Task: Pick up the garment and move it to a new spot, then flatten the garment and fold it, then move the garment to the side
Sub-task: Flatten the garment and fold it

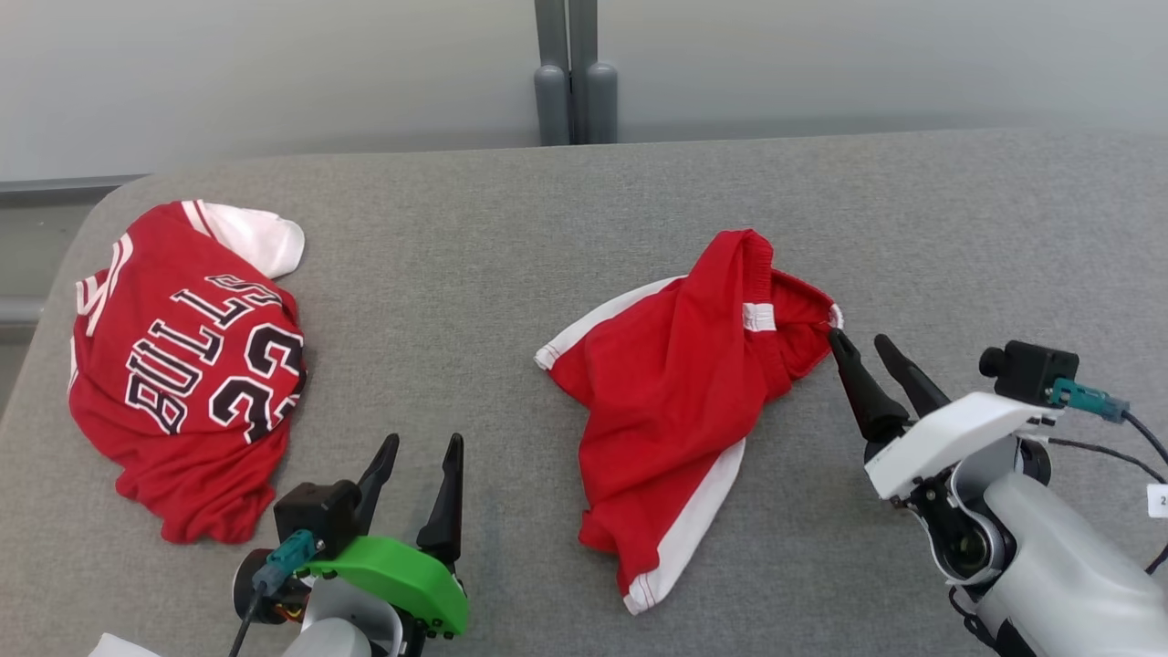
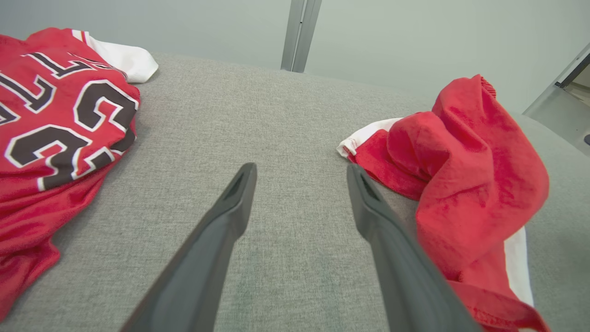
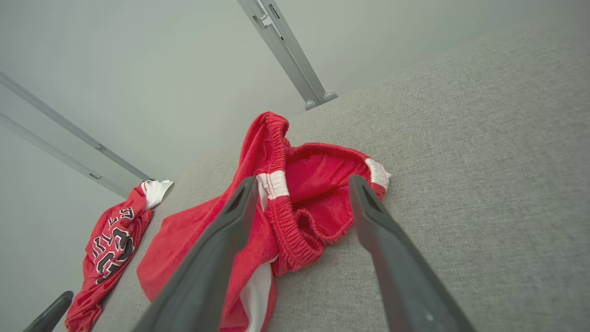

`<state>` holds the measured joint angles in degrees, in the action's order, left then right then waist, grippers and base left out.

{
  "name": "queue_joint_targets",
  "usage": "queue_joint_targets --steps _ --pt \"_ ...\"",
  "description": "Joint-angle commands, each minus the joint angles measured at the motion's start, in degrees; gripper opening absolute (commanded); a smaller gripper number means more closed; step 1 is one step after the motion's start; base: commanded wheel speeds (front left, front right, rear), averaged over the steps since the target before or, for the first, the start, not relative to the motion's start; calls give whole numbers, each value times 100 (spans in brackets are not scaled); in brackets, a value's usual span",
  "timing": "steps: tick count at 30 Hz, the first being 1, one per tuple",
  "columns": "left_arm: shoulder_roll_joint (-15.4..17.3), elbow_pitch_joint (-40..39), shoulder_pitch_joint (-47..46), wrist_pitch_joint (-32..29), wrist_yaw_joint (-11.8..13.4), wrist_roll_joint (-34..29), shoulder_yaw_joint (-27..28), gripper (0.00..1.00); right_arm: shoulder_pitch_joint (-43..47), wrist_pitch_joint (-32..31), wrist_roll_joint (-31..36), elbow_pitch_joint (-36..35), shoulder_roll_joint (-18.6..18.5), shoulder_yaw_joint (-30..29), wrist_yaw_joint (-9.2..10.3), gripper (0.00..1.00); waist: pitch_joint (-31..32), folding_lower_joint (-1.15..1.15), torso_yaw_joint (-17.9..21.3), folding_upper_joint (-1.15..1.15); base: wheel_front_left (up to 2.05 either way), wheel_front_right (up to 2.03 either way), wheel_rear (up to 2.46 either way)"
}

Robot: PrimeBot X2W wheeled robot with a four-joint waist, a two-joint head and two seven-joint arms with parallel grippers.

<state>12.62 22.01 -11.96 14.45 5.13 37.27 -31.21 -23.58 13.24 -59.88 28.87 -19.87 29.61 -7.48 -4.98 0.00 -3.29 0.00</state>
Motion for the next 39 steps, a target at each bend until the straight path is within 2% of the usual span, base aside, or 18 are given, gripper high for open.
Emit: queue_joint_targets --steps 1,7,14,16,17,19,26,30,39 --pt "6 -13 -89 2 -5 46 5 100 -202 -93 24 156 -21 53 -2 100 -82 0 -149 0 0 0 0" --pt "-44 41 -164 26 -32 41 29 100 -854 -637 57 869 -103 416 -2 100 -290 0 -510 0 0 0 0" --pt "-103 120 -231 45 -83 33 58 100 -1225 -1071 -97 1300 -149 797 -2 100 -427 0 -784 0 0 0 0" --pt "-113 146 -236 54 -98 30 70 100 -1264 -1032 -159 1319 -149 871 -2 90 -423 0 -813 0 0 0 0" --pt "-116 160 -237 56 -108 28 73 100 -1267 -1002 -187 1320 -156 915 -2 39 -415 0 -823 0 0 0 0" --pt "-118 189 -231 60 -107 26 83 100 -1283 -904 -227 1303 -176 990 -2 0 -390 0 -830 0 0 0 0" --pt "-97 229 -104 72 -78 9 107 100 -1196 -482 -358 1135 -294 1212 -2 0 -231 0 -678 0 0 0 0" --pt "-69 225 -52 73 -81 10 95 100 -1070 -547 -527 799 -507 1350 -2 0 -152 0 -467 0 0 0 0" --pt "-14 169 3 67 -23 42 110 100 -586 -1289 -961 -462 -1652 1611 -2 0 -129 0 -20 0 0 0 0"
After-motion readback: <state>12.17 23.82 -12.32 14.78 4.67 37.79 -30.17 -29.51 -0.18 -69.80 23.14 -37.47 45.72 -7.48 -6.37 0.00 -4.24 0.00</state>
